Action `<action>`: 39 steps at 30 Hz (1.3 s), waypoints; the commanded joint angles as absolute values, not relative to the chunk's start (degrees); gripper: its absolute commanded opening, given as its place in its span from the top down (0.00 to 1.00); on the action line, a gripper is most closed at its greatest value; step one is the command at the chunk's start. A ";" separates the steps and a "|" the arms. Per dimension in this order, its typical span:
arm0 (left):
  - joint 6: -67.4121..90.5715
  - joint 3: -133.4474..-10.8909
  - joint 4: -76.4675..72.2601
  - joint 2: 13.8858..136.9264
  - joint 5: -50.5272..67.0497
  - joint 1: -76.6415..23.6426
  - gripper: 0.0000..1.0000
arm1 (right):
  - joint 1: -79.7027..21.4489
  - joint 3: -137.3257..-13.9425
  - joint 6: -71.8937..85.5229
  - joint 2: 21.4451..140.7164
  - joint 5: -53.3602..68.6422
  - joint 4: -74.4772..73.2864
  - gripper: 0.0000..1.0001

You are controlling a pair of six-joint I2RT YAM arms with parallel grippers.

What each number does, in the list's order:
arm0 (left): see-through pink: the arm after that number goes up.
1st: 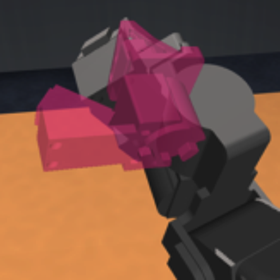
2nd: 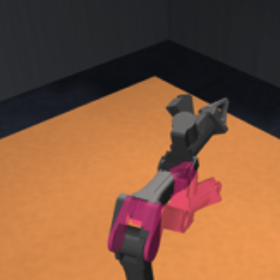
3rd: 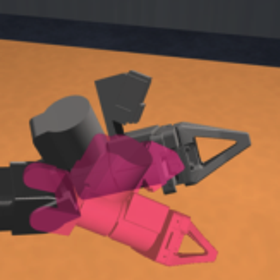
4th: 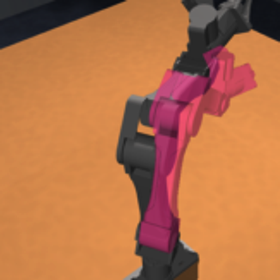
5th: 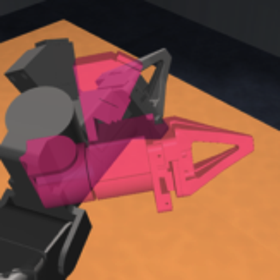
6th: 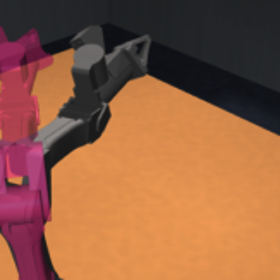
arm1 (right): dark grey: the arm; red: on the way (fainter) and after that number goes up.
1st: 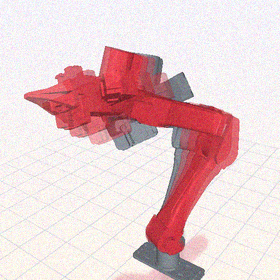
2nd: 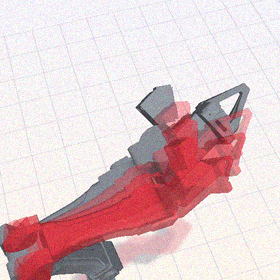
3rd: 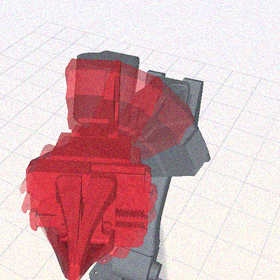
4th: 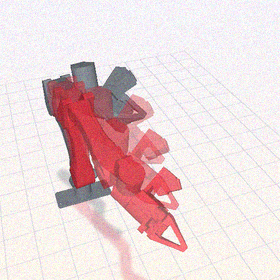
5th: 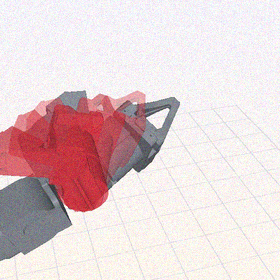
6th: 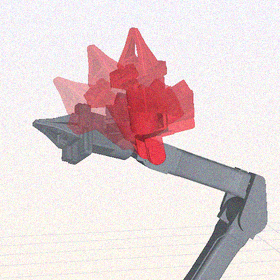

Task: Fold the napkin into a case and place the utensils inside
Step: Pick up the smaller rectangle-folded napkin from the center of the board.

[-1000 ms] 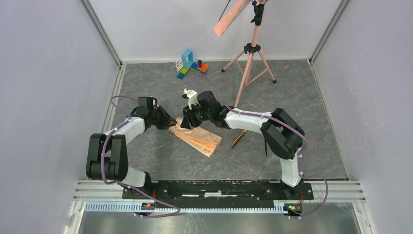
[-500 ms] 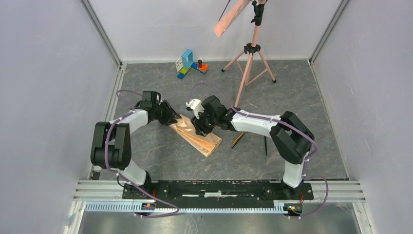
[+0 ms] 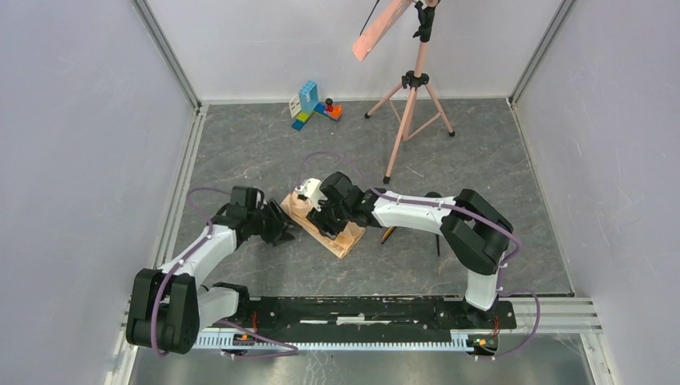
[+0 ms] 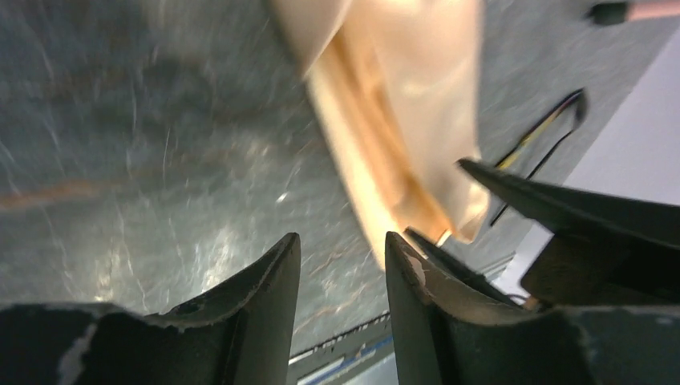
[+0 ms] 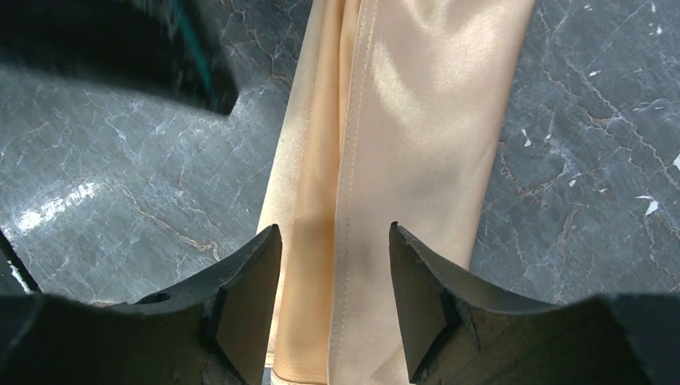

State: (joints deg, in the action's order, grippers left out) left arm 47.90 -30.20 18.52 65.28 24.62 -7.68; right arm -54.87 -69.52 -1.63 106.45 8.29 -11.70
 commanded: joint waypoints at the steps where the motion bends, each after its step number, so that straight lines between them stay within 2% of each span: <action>1: 58.53 -25.90 13.58 64.19 26.39 -11.76 0.49 | -55.76 -72.17 -3.08 107.21 3.86 -12.21 0.42; 7: 64.81 -23.00 8.20 67.63 24.51 -16.33 0.50 | -56.77 -71.92 -3.77 108.32 1.01 -12.00 0.41; 15: 68.49 -19.91 4.22 67.93 21.48 -16.78 0.57 | -57.69 -71.38 -3.81 108.74 0.48 -10.92 0.40; 26: 68.33 -19.95 0.26 74.01 22.03 -17.55 0.58 | -58.62 -70.32 -3.17 109.23 0.61 -9.45 0.38; 32: 68.29 -19.35 0.24 74.23 21.18 -17.70 0.70 | -59.06 -70.16 -2.77 109.62 0.35 -9.01 0.38; 39: 68.71 -19.24 -2.26 76.04 21.43 -18.18 0.78 | -59.41 -70.01 -2.64 110.52 -3.47 -8.41 0.45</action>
State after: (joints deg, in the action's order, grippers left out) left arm 67.09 -20.14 -0.16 74.54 22.74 -17.56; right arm -59.07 -69.89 -2.87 109.80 -0.56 -10.76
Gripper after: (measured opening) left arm 0.240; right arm 0.575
